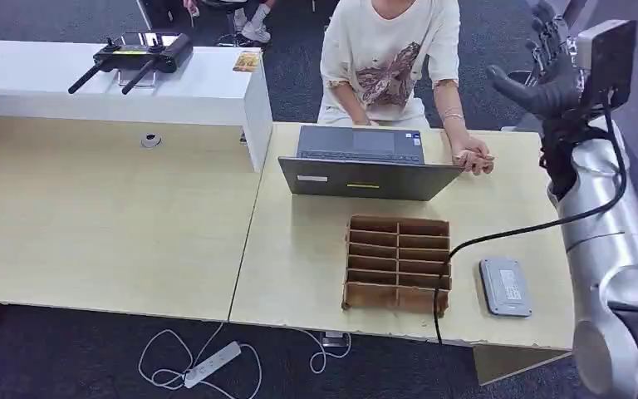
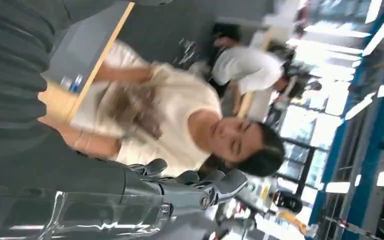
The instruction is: Pass the card to the sensor for recognition and then transmit it.
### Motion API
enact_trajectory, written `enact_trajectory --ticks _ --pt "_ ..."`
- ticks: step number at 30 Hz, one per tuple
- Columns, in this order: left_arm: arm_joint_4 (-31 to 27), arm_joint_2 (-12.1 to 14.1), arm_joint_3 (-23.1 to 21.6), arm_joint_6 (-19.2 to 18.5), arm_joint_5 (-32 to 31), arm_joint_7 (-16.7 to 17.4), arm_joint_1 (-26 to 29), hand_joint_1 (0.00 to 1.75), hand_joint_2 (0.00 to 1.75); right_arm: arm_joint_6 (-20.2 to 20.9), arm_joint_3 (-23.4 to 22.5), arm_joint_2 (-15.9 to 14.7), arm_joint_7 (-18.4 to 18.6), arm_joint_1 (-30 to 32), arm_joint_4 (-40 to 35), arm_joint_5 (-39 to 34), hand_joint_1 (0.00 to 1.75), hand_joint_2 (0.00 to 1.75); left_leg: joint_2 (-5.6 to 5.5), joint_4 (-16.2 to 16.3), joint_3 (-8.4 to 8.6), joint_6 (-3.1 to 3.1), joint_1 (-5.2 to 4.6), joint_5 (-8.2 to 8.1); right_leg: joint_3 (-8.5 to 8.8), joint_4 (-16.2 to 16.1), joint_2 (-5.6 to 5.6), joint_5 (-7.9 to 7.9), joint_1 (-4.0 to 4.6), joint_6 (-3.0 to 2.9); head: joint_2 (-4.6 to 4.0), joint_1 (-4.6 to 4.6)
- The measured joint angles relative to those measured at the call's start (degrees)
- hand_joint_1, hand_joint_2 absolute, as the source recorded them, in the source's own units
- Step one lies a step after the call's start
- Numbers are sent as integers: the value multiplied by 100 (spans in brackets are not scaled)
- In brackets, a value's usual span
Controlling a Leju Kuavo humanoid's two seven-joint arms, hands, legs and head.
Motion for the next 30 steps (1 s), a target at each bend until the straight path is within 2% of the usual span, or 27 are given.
enact_trajectory --ticks 2,5,9,13,16,20,23,26,30 --pt "0 0 24 0 0 4 0 0 0 51 4 -134 0 507 -655 -682 0 175 -5 0 -2 1 0 0 -1 0 -7 -1 2 0 0 2" --pt "0 -4 87 0 2 50 5 0 0 -175 4 -332 -188 1381 -1795 -1070 0 175 -11 -1 -4 2 2 -3 4 -1 -15 -7 4 5 0 -2" --pt "0 -9 136 2 2 118 -1 0 0 -465 -15 -401 -336 2583 -3222 -1111 0 175 13 -3 -5 1 -1 -15 -4 0 9 -7 1 5 0 -4" --pt "0 -7 173 0 2 153 -5 0 0 -633 -48 -427 -479 3150 -4051 -982 0 175 11 -4 -2 0 0 -14 -4 0 7 -9 2 3 0 0" --pt "0 -9 216 -2 4 210 4 0 0 -914 -61 -407 -694 3790 -4798 -555 0 175 -1 -4 -3 1 1 -14 2 -1 -5 -14 3 6 0 -7" --pt "0 -9 247 -4 -7 271 7 0 0 -1559 -46 -278 -1073 4901 -5760 542 0 175 -8 -6 -6 1 0 -18 4 -1 -12 -21 2 6 0 -3" --pt "0 -9 249 -4 -17 300 5 0 0 -1724 -37 -226 -1143 5351 -6122 723 0 175 -2 -6 -4 -4 0 -23 3 -1 -4 -24 1 4 0 -4" --pt "0 -7 249 -26 -63 347 4 0 0 -2131 -33 -137 -1152 5662 -6373 1501 0 175 0 -6 0 -2 0 -24 4 -3 -3 -24 1 4 0 -2" --pt "0 -13 249 -90 -170 474 14 0 0 -2940 120 185 -1093 6288 -6670 2660 0 175 -1 -8 -1 -3 0 -24 5 -1 -5 -26 2 4 0 -4"
